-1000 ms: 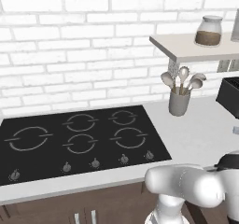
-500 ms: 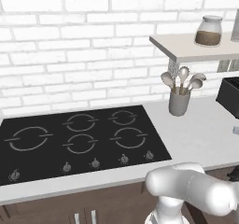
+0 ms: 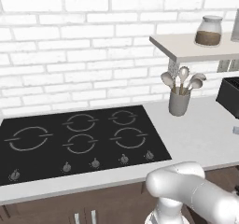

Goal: Pick the measuring cup from the drawer and place it on the counter.

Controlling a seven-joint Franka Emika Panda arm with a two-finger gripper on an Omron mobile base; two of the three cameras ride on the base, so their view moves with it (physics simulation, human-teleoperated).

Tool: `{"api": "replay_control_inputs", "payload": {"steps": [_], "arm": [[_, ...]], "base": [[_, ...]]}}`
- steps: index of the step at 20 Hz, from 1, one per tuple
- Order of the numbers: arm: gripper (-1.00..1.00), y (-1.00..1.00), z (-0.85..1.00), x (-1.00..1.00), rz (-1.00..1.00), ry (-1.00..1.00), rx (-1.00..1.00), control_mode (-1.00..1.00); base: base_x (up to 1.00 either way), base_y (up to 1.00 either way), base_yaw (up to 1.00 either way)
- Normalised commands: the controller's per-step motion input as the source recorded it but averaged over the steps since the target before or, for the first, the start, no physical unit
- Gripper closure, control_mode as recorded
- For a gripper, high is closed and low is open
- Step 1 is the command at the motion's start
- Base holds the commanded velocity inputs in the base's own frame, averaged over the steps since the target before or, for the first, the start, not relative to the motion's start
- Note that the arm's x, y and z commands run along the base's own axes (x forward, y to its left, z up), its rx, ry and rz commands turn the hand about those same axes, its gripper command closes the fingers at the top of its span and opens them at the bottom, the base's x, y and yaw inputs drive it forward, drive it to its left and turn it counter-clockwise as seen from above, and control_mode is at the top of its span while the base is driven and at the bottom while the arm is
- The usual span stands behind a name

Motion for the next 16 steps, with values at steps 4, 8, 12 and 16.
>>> {"api": "replay_control_inputs", "payload": {"steps": [4,8,12,16], "arm": [[1.0,0.0,-0.41,0.0,0.0,0.04,-0.05,-1.0],[1.0,0.0,-0.02,-0.07,0.0,0.0,0.0,-1.0],[1.0,0.0,0.04,-0.54,0.0,0.0,0.0,-1.0],[1.0,-0.03,0.38,-0.62,0.0,-0.01,0.02,-1.0]], "base": [[0.0,0.0,0.0],[0.0,0.0,0.0],[0.0,0.0,0.0],[0.0,0.0,0.0]]}}
